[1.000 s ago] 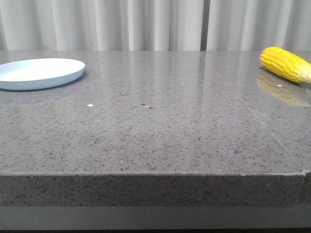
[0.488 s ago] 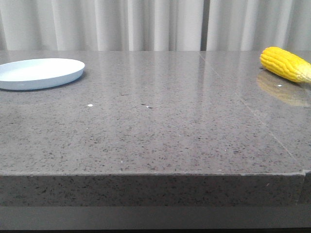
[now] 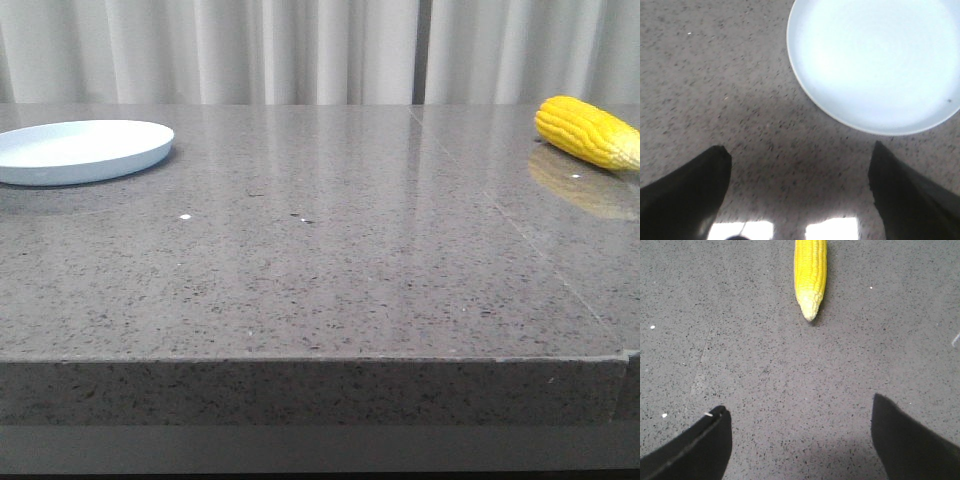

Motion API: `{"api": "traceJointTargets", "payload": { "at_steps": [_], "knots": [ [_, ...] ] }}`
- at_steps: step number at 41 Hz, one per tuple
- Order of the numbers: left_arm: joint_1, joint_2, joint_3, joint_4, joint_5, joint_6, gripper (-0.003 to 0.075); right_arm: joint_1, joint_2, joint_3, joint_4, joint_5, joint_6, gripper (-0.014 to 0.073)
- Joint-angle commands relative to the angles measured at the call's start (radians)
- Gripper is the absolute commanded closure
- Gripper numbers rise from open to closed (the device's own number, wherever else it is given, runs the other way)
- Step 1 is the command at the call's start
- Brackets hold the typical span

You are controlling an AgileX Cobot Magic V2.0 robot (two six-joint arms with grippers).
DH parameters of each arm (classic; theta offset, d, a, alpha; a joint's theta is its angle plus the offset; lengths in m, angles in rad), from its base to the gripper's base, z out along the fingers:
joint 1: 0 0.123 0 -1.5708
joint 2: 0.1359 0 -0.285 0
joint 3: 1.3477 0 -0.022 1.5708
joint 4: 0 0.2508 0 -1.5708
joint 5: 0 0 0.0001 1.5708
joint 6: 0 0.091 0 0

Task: Place corn on plate with both arms
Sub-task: 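Grasp the rim of the white plate with the left gripper and lift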

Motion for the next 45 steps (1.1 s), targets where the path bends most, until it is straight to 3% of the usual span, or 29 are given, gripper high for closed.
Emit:
{"api": "traceJointTargets", "payload": {
  "at_steps": [1, 22, 32, 38, 45],
  "knots": [
    [0.023, 0.048, -0.087, -0.144, -0.04, 0.063, 0.0164, -0.008, 0.006, -0.034, -0.01, -0.064, -0.01, -0.0003],
    [-0.008, 0.36, -0.319, -0.171, -0.06, 0.065, 0.0182, -0.008, 0.006, -0.034, -0.01, -0.064, -0.01, -0.0003],
    [-0.012, 0.423, -0.36, -0.16, -0.061, 0.065, 0.0255, -0.008, 0.006, -0.034, -0.01, -0.063, -0.01, -0.0003],
    [-0.012, 0.43, -0.36, -0.156, -0.054, 0.065, 0.0405, -0.008, 0.006, -0.034, -0.01, -0.063, -0.01, -0.0003],
    [-0.012, 0.43, -0.36, -0.156, -0.047, 0.065, 0.0671, -0.008, 0.006, -0.034, -0.01, -0.063, -0.01, -0.0003]
  ]
}}
